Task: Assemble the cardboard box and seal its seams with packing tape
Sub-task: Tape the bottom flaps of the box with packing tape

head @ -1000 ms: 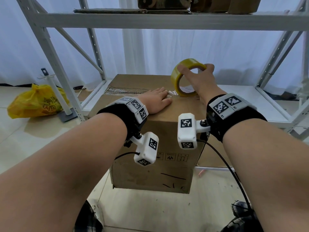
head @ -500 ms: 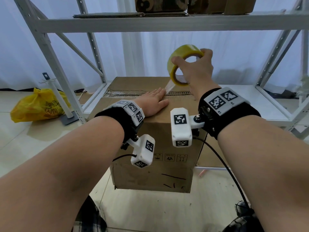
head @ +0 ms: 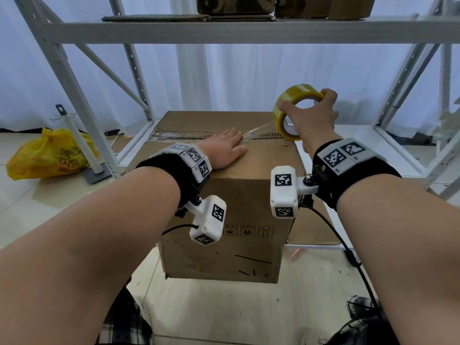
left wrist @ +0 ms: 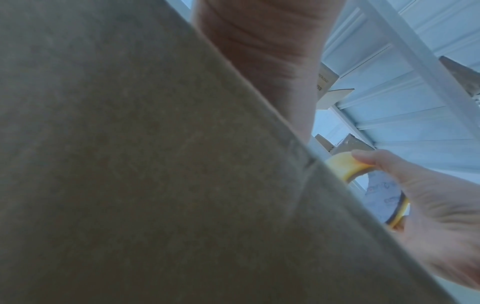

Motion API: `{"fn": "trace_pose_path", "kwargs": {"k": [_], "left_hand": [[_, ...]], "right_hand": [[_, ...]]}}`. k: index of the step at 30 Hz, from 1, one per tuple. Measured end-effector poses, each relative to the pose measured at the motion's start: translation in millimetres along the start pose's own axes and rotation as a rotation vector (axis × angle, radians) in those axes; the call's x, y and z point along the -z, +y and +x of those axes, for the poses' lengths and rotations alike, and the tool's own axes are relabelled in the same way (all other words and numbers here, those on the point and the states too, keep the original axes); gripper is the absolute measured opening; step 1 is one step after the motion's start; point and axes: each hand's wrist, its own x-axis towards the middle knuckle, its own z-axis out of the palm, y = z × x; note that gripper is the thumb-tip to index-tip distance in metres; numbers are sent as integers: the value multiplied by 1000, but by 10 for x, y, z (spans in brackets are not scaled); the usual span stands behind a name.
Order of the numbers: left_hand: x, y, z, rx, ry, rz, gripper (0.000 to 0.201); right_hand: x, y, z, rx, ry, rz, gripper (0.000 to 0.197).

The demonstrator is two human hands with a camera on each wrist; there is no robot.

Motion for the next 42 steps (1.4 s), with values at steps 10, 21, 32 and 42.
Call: {"fn": "trace_pose_path", "kwargs": {"k": [10,21,32,42], "left_hand": [[36,384,98,163,-68,52,64],[86,-462,-302,156,-11,-56,53],[60,-258,-196,252,39,6,67],[-29,446,130,-31,-3,-3,68]], "right_hand": [[-47,10,-12,47,-57,-118,97],[-166,-12,-160,210,-63,-349,90],[-76,9,-152,194,-73,-328,91],[34,21,-74,98,-106,-128,93]]}}
